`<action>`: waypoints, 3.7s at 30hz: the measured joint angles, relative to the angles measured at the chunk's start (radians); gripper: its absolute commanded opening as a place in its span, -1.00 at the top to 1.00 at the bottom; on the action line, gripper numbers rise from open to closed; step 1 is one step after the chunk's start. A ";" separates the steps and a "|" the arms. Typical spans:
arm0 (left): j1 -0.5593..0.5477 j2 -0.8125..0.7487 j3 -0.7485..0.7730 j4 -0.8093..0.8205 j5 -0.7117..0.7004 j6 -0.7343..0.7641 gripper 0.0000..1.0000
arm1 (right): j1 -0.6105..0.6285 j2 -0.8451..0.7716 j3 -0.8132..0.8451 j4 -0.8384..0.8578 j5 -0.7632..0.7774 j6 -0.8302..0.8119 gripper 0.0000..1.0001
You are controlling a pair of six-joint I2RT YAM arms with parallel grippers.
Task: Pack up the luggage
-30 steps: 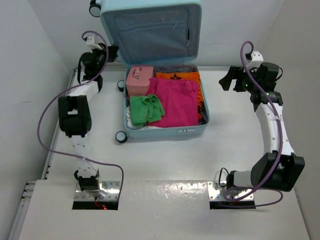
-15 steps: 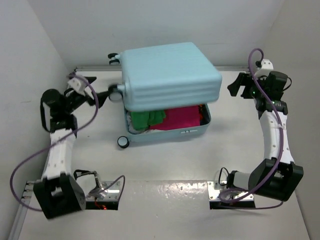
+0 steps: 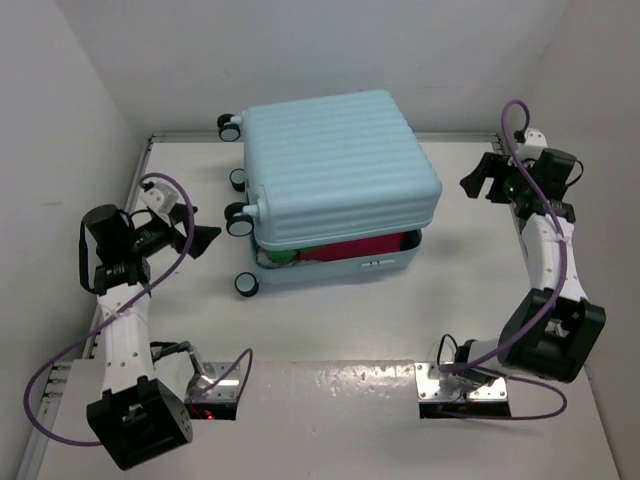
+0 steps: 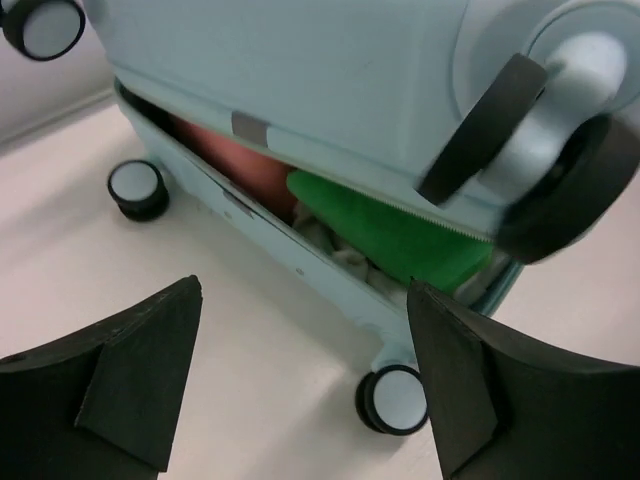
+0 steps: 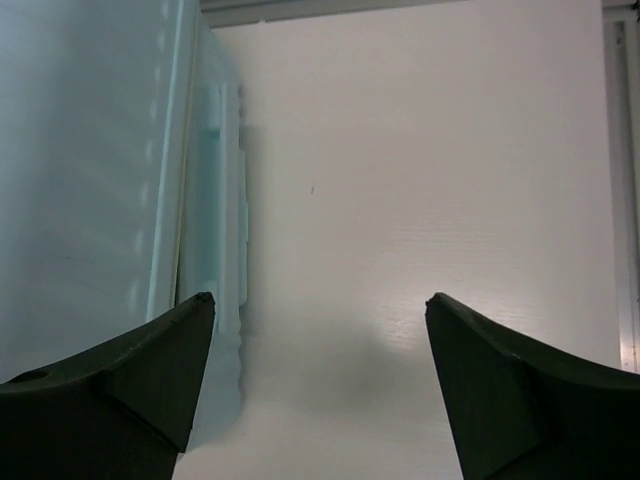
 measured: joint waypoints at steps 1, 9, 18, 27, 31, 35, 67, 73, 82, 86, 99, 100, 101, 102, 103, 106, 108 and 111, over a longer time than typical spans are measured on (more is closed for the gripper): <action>0.008 0.003 -0.006 -0.008 0.008 -0.005 -0.63 | 0.000 0.020 0.004 -0.003 -0.008 0.001 -0.69; 0.021 0.025 0.204 -0.777 0.112 0.896 -0.43 | 0.004 0.101 0.049 -0.023 -0.043 0.015 -0.69; 0.077 0.137 0.253 -0.751 0.116 0.674 -0.36 | 0.054 0.138 0.085 -0.029 -0.045 0.018 -0.63; 0.090 0.336 0.253 -0.006 -0.039 -0.120 -0.23 | 0.199 0.287 0.257 -0.044 0.060 0.023 -0.63; -0.044 0.452 0.359 0.122 -0.123 -0.239 -0.19 | 0.251 0.409 0.380 -0.070 0.106 0.025 -0.61; -0.161 0.538 0.401 0.172 -0.180 -0.277 -0.17 | 0.295 0.477 0.410 -0.097 0.129 0.011 -0.58; -0.134 0.301 0.255 0.021 -0.328 -0.113 -0.10 | 0.256 0.298 0.282 -0.214 0.198 -0.105 -0.49; -0.148 0.476 0.359 0.013 -0.477 -0.093 -0.05 | 0.253 0.327 0.263 -0.227 0.236 -0.021 -0.34; -0.446 0.588 0.354 -0.182 -0.596 0.046 0.04 | 0.308 0.388 0.208 -0.254 0.282 0.051 -0.34; -0.505 0.514 0.316 -0.213 -0.592 0.079 0.04 | 0.303 0.390 0.200 -0.257 0.300 0.056 -0.34; -0.167 0.483 0.201 0.019 -0.541 -0.172 -0.21 | 0.301 0.404 0.157 -0.253 0.236 0.061 -0.34; -0.160 0.507 0.201 0.045 -0.520 -0.204 -0.21 | 0.304 0.409 0.153 -0.250 0.228 0.061 -0.34; -0.159 0.537 0.201 0.072 -0.502 -0.237 -0.15 | 0.306 0.412 0.148 -0.247 0.218 0.066 -0.34; -0.163 0.571 0.200 0.100 -0.485 -0.270 -0.11 | 0.309 0.412 0.142 -0.240 0.206 0.069 -0.34; -0.169 0.607 0.200 0.130 -0.471 -0.300 -0.08 | 0.310 0.412 0.139 -0.238 0.200 0.071 -0.34; -0.204 0.725 0.204 0.201 -0.434 -0.393 -0.02 | 0.304 0.412 0.132 -0.231 0.185 0.080 -0.34; -0.238 0.805 0.216 0.250 -0.415 -0.452 -0.02 | 0.294 0.412 0.126 -0.229 0.172 0.091 -0.27; -0.283 0.917 0.241 0.330 -0.384 -0.547 0.03 | 0.275 0.412 0.119 -0.240 0.142 0.119 -0.20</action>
